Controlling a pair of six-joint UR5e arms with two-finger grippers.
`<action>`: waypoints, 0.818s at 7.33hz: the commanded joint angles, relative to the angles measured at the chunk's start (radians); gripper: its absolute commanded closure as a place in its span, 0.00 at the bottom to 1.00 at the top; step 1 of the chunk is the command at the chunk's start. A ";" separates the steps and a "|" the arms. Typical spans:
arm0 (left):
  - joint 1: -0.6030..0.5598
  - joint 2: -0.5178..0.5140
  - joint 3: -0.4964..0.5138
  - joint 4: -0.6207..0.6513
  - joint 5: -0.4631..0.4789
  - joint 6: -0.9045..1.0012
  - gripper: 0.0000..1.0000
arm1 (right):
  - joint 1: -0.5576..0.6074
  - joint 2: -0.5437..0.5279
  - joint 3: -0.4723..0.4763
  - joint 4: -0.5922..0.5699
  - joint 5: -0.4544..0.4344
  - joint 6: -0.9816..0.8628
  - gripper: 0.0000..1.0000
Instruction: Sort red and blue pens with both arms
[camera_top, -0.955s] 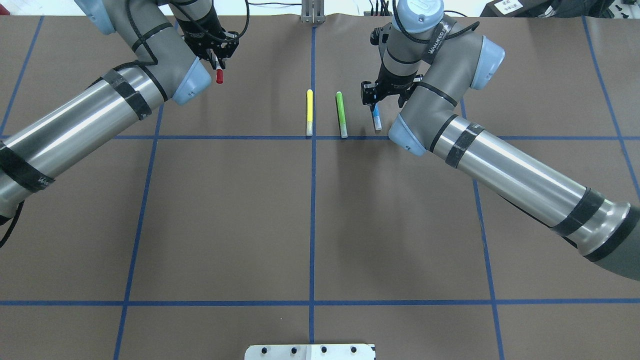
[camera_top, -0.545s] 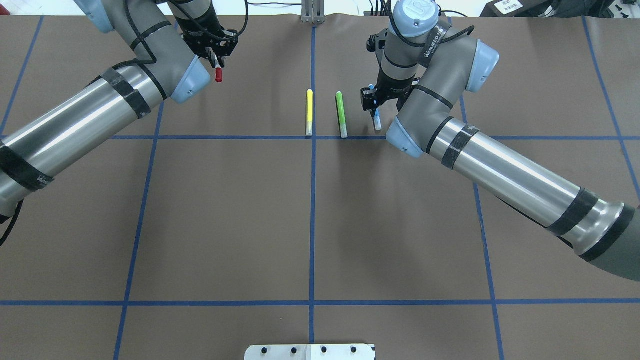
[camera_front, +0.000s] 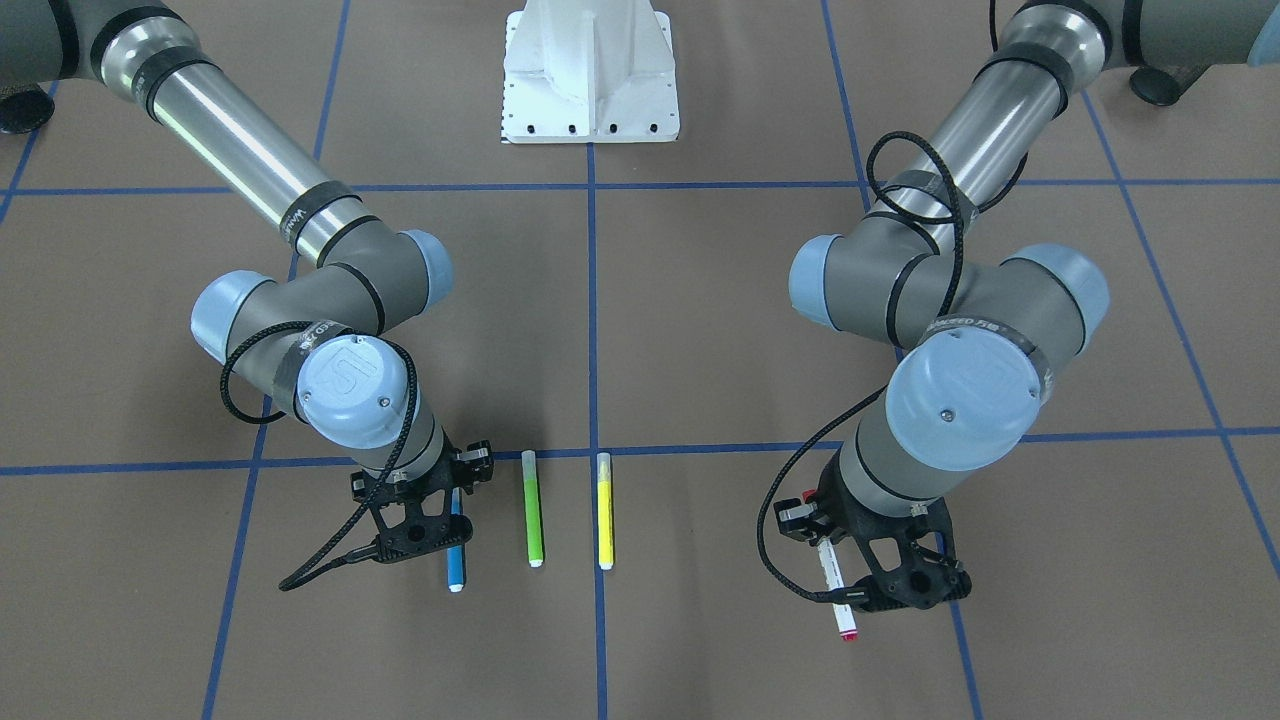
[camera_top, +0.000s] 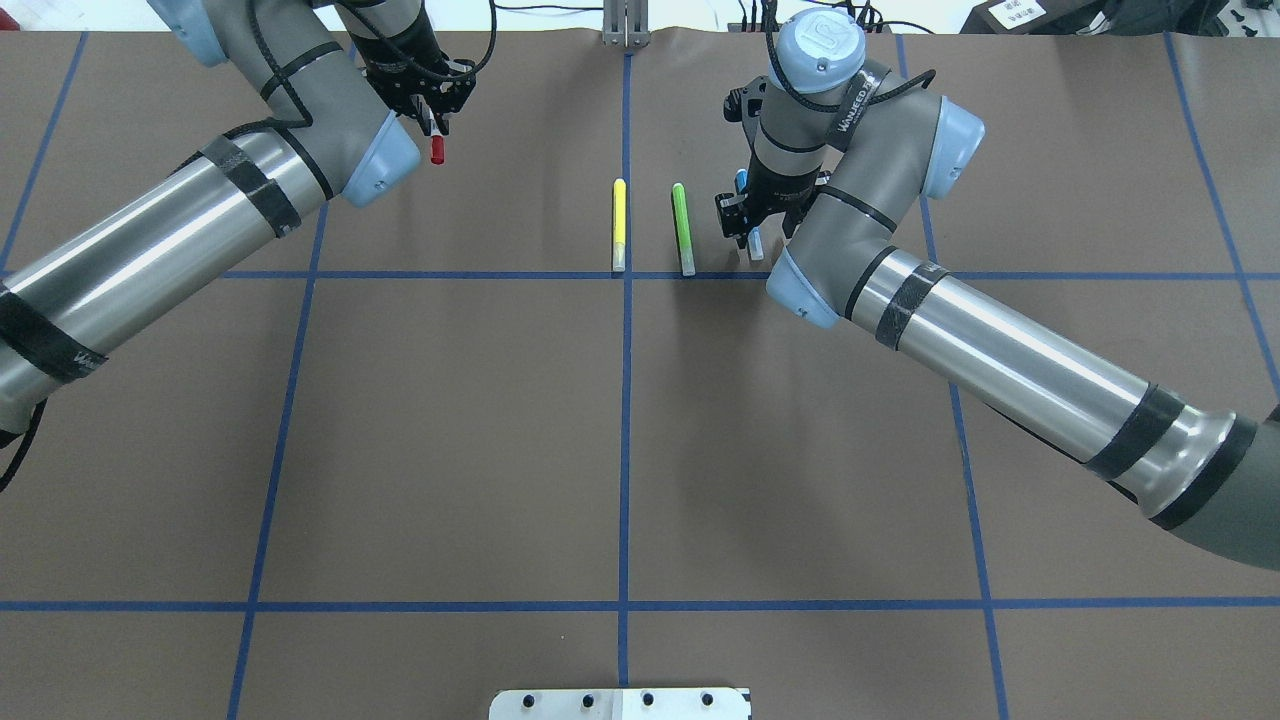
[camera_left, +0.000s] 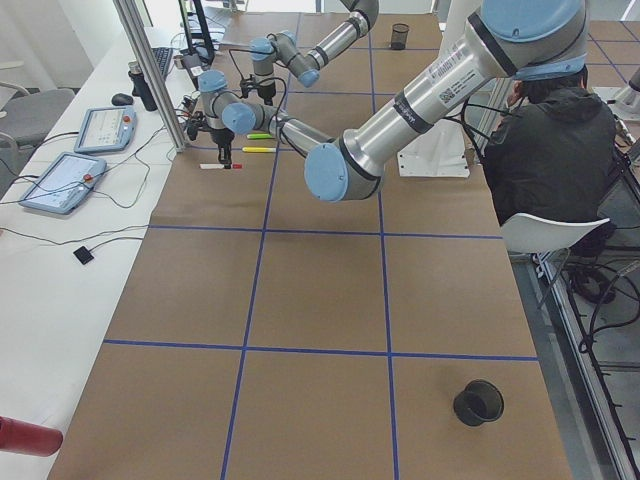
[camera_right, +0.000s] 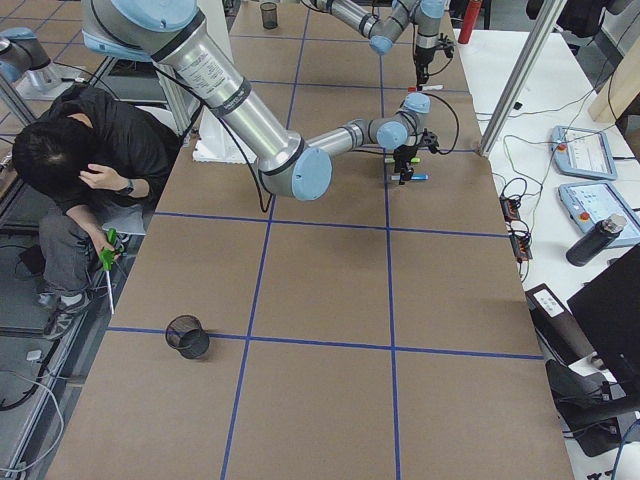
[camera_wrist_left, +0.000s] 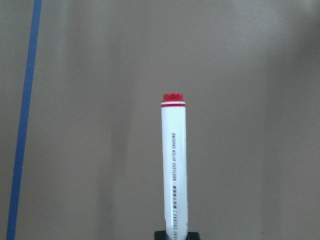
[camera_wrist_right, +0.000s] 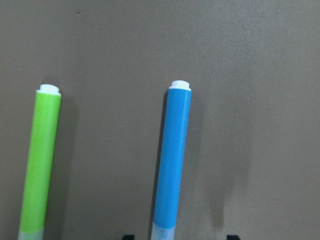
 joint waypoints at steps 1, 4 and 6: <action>0.000 0.000 0.000 0.001 0.000 -0.003 1.00 | -0.009 0.001 -0.004 0.003 -0.003 -0.002 0.47; 0.000 0.002 0.000 0.000 0.000 -0.003 1.00 | -0.009 0.004 -0.004 0.003 -0.004 -0.002 0.82; 0.000 0.002 0.000 0.000 0.000 -0.003 1.00 | -0.009 0.010 -0.002 0.003 -0.006 0.001 1.00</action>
